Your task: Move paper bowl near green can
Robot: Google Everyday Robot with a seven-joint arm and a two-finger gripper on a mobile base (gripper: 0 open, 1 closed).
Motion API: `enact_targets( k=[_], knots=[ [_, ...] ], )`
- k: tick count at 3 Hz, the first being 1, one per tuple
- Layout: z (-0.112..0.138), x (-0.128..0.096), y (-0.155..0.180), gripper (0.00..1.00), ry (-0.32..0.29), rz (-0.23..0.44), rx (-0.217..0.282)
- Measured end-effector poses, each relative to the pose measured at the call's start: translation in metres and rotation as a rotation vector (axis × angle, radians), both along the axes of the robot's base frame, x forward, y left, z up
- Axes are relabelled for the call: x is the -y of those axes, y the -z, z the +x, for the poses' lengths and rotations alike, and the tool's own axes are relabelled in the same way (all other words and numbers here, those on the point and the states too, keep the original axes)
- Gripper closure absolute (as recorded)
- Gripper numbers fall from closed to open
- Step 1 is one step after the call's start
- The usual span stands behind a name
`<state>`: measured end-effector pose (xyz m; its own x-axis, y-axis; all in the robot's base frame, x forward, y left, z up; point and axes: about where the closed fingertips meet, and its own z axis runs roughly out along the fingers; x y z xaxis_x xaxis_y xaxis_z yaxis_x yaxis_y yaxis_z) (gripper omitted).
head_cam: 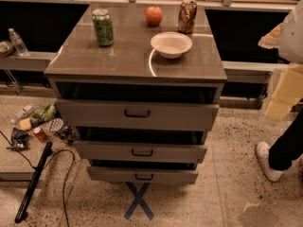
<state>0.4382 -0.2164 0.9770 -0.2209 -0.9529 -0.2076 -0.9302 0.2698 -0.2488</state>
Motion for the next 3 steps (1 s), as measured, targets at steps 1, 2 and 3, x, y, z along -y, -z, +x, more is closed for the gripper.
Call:
enact_targets(
  k=[1,2,3],
  knots=[
    [0.0,0.0,0.0,0.0,0.0,0.0,0.0],
    [0.043,-0.01,-0.007,0.0,0.016,0.157,0.095],
    [0.113,-0.034,-0.017,0.0,0.005,0.364,0.202]
  ],
)
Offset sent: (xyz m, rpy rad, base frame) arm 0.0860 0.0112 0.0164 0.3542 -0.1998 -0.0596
